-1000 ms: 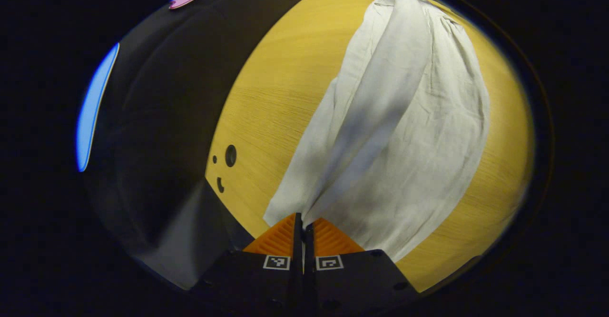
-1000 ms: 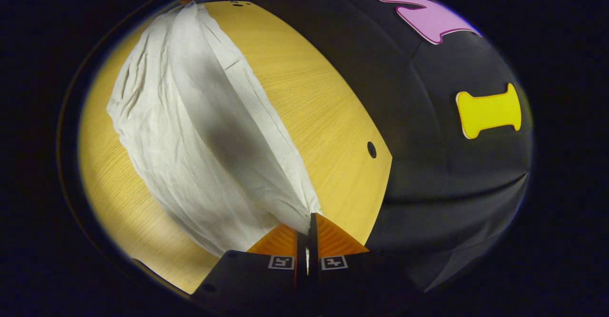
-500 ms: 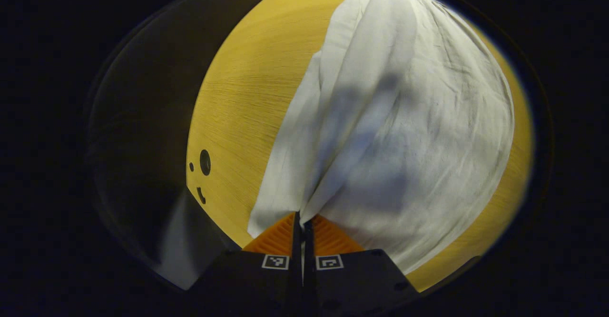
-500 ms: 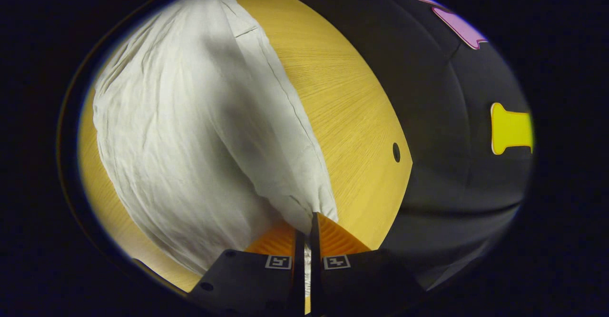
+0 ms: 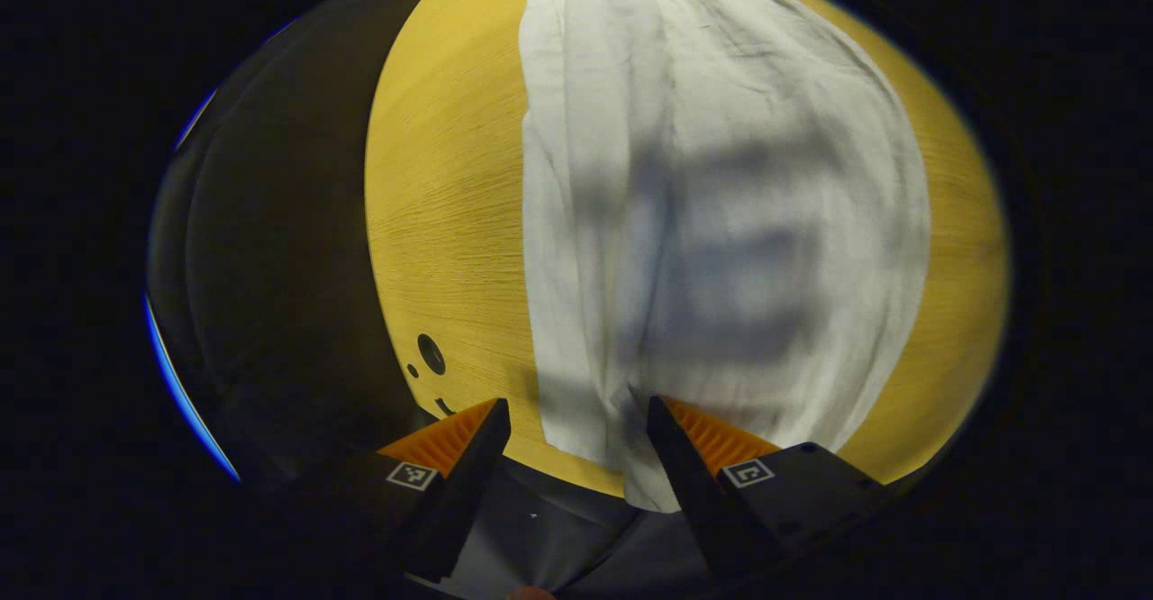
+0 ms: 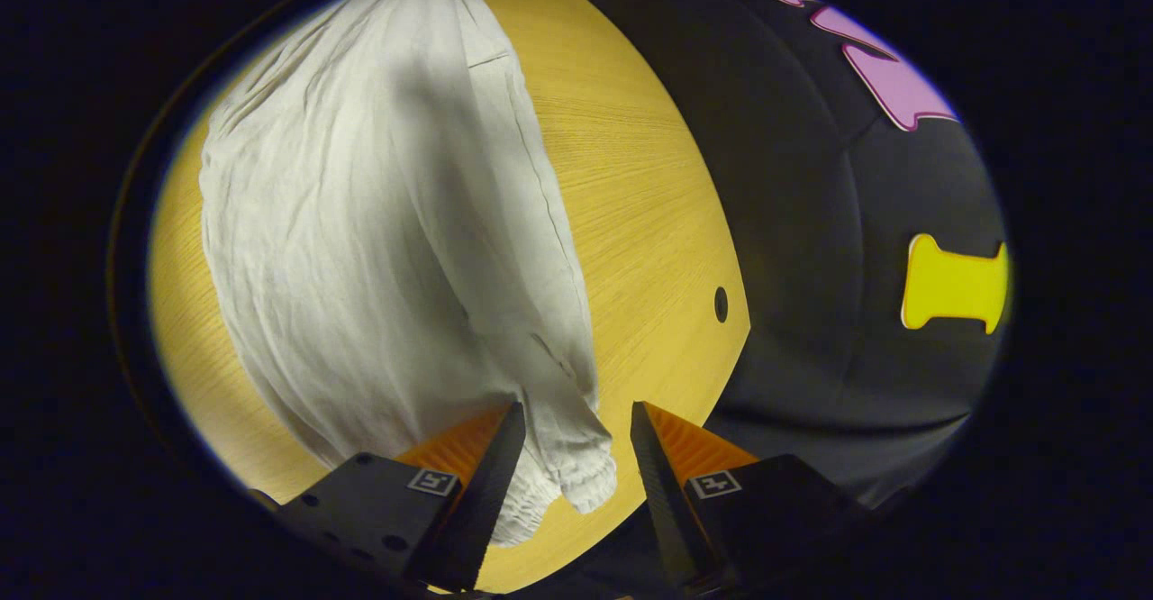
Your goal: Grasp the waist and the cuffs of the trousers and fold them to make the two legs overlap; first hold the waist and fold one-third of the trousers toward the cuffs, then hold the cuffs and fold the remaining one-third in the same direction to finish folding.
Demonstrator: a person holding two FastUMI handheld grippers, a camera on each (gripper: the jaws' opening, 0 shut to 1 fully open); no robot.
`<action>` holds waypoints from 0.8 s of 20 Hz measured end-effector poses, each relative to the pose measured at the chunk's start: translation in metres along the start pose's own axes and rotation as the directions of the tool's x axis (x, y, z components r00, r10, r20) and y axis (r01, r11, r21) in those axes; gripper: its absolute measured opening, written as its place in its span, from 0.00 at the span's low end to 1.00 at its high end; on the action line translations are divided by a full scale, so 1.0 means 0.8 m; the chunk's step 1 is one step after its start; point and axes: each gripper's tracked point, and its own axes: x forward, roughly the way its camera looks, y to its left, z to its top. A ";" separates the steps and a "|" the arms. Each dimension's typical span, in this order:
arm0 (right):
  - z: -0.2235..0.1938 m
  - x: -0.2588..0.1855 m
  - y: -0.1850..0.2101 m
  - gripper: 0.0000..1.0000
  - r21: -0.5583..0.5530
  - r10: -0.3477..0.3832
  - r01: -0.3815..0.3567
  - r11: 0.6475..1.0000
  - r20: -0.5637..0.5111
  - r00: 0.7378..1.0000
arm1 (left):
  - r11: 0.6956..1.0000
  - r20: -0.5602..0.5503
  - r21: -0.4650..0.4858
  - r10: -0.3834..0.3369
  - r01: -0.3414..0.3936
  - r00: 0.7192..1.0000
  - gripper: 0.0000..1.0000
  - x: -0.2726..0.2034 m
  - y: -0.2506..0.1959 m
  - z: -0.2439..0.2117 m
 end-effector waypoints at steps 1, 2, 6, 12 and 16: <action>-0.003 -0.010 0.004 0.77 0.033 0.021 -0.021 0.999 0.009 1.000 | 1.000 0.026 -0.005 -0.015 0.015 1.000 0.99 -0.009 -0.005 0.001; -0.006 -0.021 0.008 0.78 0.061 0.036 -0.037 0.997 0.021 0.999 | 0.999 0.054 -0.013 -0.035 0.036 0.998 0.99 -0.019 -0.014 0.004; -0.003 -0.068 0.002 0.80 0.162 -0.019 0.005 0.987 0.085 0.996 | 0.993 0.142 -0.120 0.017 0.000 0.990 0.99 -0.065 -0.016 0.014; 0.035 -0.126 -0.038 0.82 0.432 -0.271 0.191 0.881 0.131 0.953 | 0.783 0.215 -0.596 0.369 -0.178 0.904 0.97 -0.142 0.030 0.043; 0.054 -0.153 -0.056 0.80 0.689 -0.372 0.193 0.699 0.119 0.921 | 0.348 0.138 -0.935 0.538 -0.069 0.832 0.96 -0.179 0.034 0.044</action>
